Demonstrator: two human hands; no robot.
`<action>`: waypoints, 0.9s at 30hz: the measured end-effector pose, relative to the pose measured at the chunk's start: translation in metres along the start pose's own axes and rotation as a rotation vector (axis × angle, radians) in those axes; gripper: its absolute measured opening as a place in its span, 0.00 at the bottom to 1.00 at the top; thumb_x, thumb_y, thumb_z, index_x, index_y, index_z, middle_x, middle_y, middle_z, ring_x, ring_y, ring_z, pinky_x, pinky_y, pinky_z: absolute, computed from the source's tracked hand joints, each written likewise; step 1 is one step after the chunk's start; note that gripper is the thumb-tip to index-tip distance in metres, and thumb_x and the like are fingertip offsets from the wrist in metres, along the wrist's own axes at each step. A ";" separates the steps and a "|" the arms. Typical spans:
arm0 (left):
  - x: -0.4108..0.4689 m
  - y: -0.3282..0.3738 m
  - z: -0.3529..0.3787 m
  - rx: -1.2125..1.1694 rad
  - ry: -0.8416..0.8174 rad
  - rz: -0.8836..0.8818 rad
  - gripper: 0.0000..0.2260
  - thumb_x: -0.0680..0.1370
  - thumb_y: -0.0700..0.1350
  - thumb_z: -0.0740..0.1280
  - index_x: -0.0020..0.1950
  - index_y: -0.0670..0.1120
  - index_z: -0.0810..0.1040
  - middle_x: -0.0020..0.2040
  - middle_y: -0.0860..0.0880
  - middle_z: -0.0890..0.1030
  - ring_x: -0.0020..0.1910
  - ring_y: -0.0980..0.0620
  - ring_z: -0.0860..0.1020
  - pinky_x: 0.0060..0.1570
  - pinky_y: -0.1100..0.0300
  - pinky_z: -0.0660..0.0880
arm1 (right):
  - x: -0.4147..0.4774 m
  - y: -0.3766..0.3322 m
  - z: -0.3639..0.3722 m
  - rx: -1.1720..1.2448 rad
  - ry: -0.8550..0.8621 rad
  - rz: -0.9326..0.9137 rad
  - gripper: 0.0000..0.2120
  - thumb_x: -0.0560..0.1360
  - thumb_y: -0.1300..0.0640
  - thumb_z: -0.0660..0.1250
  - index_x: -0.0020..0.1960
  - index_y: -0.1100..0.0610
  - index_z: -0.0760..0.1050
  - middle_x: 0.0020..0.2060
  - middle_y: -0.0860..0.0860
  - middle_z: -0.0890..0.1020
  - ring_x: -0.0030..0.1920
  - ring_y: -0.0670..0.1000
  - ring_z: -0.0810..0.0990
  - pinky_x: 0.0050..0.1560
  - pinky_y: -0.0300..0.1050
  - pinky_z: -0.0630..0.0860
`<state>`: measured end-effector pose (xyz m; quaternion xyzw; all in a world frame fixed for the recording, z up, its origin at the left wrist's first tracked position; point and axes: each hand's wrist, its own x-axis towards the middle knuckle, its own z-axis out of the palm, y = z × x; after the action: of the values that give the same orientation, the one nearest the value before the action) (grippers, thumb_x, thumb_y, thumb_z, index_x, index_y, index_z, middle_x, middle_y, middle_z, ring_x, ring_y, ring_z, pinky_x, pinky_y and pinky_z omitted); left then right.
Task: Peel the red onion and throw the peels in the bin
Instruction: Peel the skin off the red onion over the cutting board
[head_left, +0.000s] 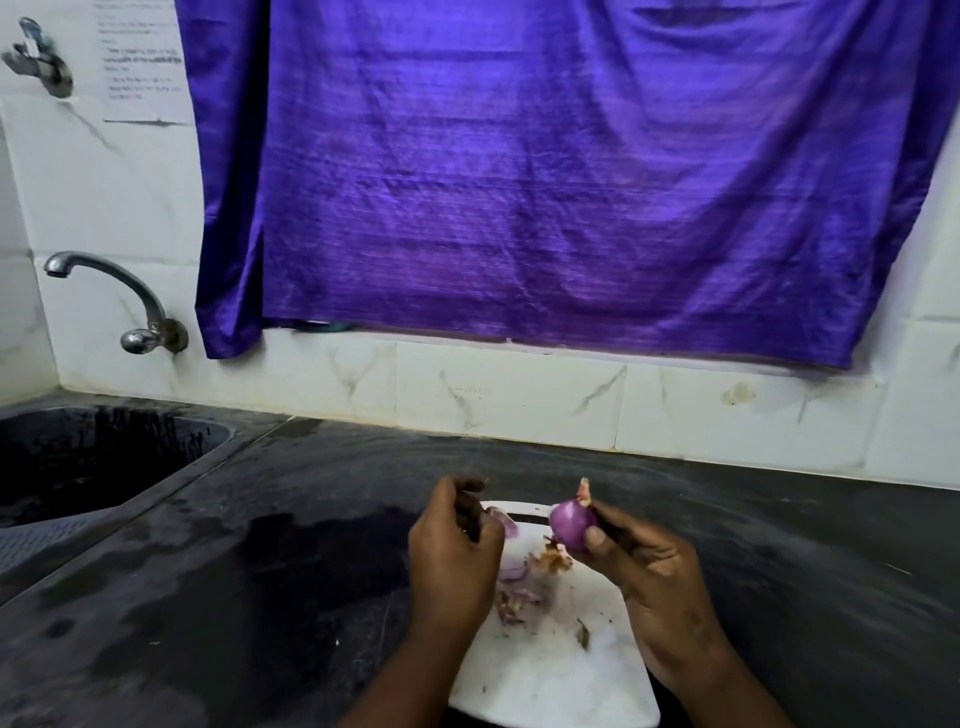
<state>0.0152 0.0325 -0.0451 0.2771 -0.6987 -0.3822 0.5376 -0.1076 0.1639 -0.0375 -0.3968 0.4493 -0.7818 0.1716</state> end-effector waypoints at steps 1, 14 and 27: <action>0.002 -0.004 -0.001 -0.006 -0.005 -0.021 0.17 0.75 0.34 0.72 0.54 0.56 0.79 0.37 0.52 0.83 0.38 0.56 0.82 0.38 0.59 0.81 | 0.001 0.000 0.001 0.035 -0.014 0.030 0.18 0.66 0.56 0.79 0.55 0.56 0.86 0.53 0.60 0.87 0.53 0.61 0.87 0.52 0.50 0.84; -0.007 -0.008 0.006 0.196 -0.185 0.085 0.11 0.78 0.41 0.66 0.52 0.56 0.83 0.43 0.59 0.86 0.44 0.61 0.82 0.42 0.53 0.82 | 0.003 0.004 0.002 0.179 0.025 0.252 0.19 0.73 0.63 0.69 0.63 0.62 0.76 0.57 0.63 0.85 0.52 0.60 0.87 0.55 0.51 0.84; -0.013 0.005 0.009 -0.314 -0.338 0.012 0.16 0.79 0.40 0.73 0.62 0.57 0.81 0.50 0.51 0.85 0.50 0.52 0.84 0.45 0.61 0.82 | -0.003 0.000 0.007 -0.033 -0.037 0.227 0.17 0.76 0.64 0.69 0.63 0.54 0.80 0.56 0.55 0.86 0.57 0.58 0.85 0.59 0.52 0.82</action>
<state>0.0100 0.0477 -0.0489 0.1179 -0.7124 -0.5239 0.4517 -0.1007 0.1618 -0.0371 -0.3608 0.5009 -0.7423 0.2607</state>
